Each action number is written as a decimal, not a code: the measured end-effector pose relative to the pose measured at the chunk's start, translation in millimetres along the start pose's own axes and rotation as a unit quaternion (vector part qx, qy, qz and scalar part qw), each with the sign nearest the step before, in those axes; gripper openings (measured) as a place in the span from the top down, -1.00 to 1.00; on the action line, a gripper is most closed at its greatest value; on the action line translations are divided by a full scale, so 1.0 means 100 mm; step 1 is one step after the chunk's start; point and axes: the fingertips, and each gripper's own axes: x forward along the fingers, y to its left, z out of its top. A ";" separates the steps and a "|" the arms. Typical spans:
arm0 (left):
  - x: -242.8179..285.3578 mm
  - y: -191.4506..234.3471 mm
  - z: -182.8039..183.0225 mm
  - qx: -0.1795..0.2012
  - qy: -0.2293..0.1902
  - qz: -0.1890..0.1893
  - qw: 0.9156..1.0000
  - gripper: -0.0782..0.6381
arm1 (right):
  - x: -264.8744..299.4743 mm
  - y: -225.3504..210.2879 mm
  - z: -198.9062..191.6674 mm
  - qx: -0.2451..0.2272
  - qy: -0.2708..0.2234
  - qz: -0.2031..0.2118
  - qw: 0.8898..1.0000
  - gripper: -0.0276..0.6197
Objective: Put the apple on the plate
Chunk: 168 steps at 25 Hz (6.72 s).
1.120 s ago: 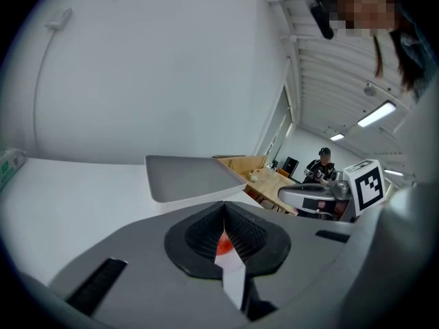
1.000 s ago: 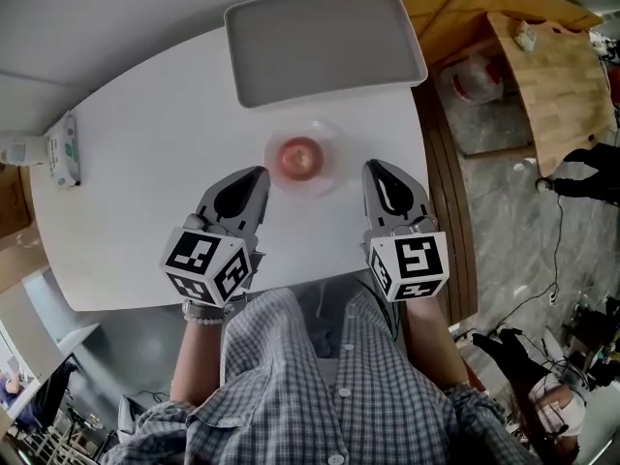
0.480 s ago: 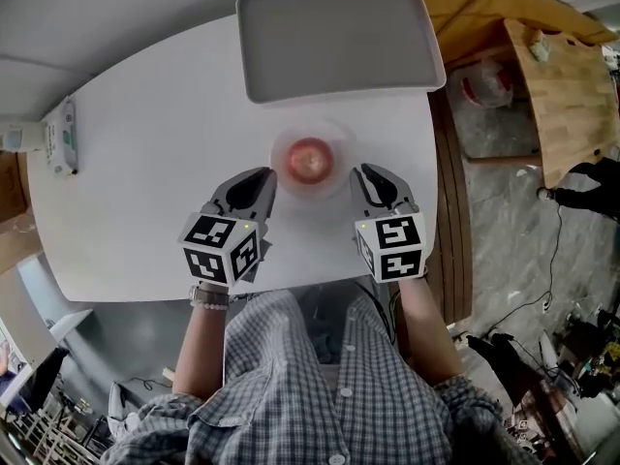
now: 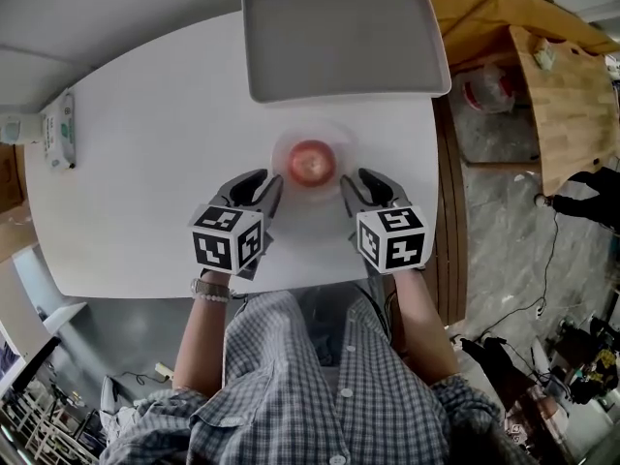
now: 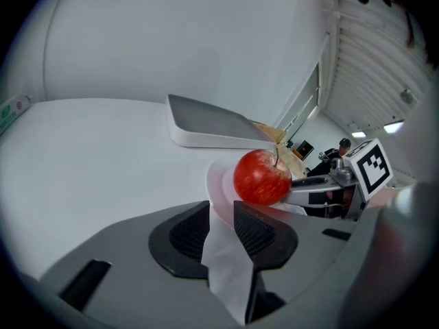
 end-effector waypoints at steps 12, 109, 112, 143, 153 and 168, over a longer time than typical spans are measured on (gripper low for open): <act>0.10 0.07 -0.05 -0.052 -0.004 0.016 0.999 0.52 | 0.07 0.02 0.01 0.032 0.004 0.023 0.999 0.57; 0.77 0.53 1.68 -0.179 0.002 0.012 0.984 0.68 | 0.65 -0.72 1.69 0.196 0.002 0.052 0.979 0.77; 0.82 0.59 1.68 -0.184 0.009 0.015 0.983 0.68 | 0.72 -0.72 1.71 0.187 0.012 0.048 0.981 0.77; 0.81 0.64 1.76 -0.200 -0.008 0.014 0.980 0.61 | 0.79 -0.85 1.68 0.124 0.034 0.013 0.992 0.76; 0.45 0.34 1.75 -0.148 -0.037 -0.019 0.988 0.71 | 0.29 -0.76 1.85 0.081 -0.082 0.027 0.993 0.78; -0.57 -0.64 1.80 0.022 -0.161 -0.055 0.985 0.76 | -0.99 -0.37 1.82 -0.014 -0.193 0.022 0.981 0.81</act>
